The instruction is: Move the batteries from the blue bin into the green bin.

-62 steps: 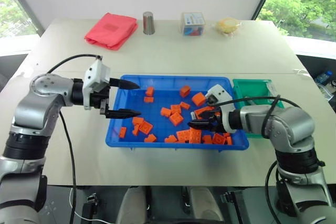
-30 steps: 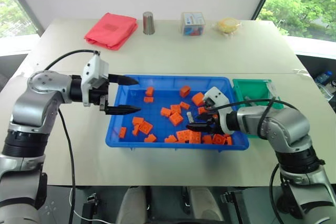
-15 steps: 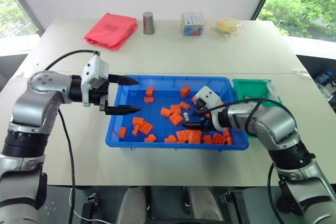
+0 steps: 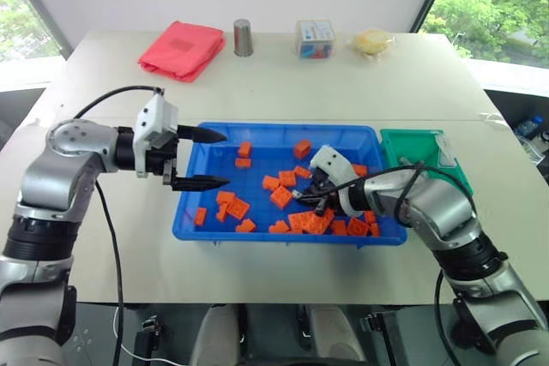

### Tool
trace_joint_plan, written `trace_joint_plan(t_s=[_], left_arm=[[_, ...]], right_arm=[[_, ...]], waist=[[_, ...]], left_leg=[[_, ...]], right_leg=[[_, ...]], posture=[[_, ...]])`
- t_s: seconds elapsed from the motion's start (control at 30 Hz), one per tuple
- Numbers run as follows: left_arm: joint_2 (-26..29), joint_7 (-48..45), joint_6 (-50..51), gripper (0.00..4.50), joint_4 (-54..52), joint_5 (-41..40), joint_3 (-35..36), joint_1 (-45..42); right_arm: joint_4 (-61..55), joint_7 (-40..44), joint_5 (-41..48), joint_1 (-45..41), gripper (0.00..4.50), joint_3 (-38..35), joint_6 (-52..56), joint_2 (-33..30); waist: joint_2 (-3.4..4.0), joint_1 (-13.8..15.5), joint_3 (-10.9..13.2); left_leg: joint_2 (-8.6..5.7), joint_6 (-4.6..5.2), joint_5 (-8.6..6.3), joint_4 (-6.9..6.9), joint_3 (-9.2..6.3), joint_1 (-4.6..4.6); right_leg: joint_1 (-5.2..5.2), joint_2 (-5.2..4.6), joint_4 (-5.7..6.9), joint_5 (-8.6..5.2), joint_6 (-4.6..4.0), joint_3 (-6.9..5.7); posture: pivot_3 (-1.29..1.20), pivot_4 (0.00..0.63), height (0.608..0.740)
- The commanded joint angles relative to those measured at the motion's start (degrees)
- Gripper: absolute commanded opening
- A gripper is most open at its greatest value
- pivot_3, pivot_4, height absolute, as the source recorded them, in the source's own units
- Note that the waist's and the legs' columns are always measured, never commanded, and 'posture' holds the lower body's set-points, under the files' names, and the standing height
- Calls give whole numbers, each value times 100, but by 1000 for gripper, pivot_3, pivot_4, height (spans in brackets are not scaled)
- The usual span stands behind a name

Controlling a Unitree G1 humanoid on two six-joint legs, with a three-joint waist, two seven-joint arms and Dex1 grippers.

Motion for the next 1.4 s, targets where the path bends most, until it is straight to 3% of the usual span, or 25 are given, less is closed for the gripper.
trace_joint_plan(t_s=[0.03,0.13,0.33,0.6,0.77,0.87,1.13,1.4], left_arm=[[22,-3,-27,4500,-126,-122,170,-78],[-5,-13,-61,4500,-80,-110,157,-92],[-65,-111,-184,4500,185,-19,83,-201],[-152,-241,-299,4500,641,85,-23,-486],[-176,-294,-353,4500,937,184,-31,-674],[-163,-318,-354,4500,1091,210,-5,-767],[36,-478,-388,4500,1647,280,161,-1092],[488,-650,-543,4500,2246,393,330,-1228]], right_arm=[[-60,-188,375,-592,36,-1168,452,99],[-99,-159,615,-768,36,-1893,796,-204],[52,122,567,-76,36,-2998,816,-1745],[232,5,240,1043,36,-3495,165,-2243],[451,121,-274,1534,2466,-3249,-930,-2477],[661,681,-387,1773,3926,-3256,-1843,-2700],[1799,3562,-568,2779,3926,-3864,-4975,-3639],[4362,4469,-874,1772,3926,-3544,-6462,-4079]], waist=[[0,3,0],[0,44,0],[-2,118,-1],[-2,12,-1],[-1,-1,-1],[-1,11,-1],[-2,24,0],[0,-27,0]], left_leg=[[0,0,0,0,0,0],[1,0,0,0,0,-2],[-5,5,-3,-2,5,-22],[-3,4,-1,-1,3,-7],[-3,4,-1,-2,1,1],[-3,4,-1,-2,5,0],[-4,4,-1,1,10,1],[-2,4,-1,-2,18,16]], right_leg=[[0,0,1,0,0,0],[0,-1,-1,0,0,-3],[-3,-14,-18,-4,-7,-14],[0,0,-7,-8,-14,-11],[0,2,-4,-1,1,2],[1,1,-6,-1,2,3],[10,2,-9,-4,8,-1],[14,4,-5,-12,-8,2]], posture=[[0,150,736],[0,150,736],[0,150,736],[0,150,736],[0,150,736],[0,150,736],[0,150,736],[0,150,736]])
